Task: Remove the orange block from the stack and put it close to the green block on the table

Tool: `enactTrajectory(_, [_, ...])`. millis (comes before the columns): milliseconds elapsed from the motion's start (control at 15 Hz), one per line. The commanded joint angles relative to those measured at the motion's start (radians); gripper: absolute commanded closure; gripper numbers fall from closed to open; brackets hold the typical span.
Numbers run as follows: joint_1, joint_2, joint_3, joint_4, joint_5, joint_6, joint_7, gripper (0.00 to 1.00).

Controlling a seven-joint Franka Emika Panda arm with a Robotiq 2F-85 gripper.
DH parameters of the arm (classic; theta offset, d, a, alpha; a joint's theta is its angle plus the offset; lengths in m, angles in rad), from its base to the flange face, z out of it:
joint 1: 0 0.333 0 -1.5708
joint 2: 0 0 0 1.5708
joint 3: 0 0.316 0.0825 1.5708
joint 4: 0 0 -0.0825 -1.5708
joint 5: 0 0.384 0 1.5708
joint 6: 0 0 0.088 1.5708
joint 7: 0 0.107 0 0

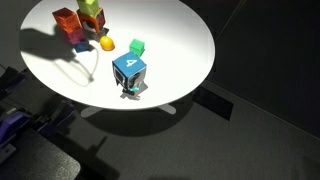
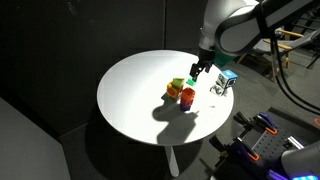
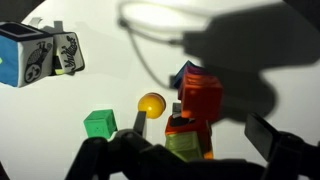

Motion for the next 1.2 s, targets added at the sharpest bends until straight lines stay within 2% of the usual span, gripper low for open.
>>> enactTrajectory(0, [0.015, 0.061, -0.017, 0.012, 0.053, 0.075, -0.028, 0.0])
enactTrajectory(400, [0.028, 0.153, -0.014, 0.029, 0.113, 0.146, -0.032, 0.0])
enactTrajectory(1133, [0.06, 0.236, -0.044, 0.103, 0.122, 0.132, 0.027, 0.0])
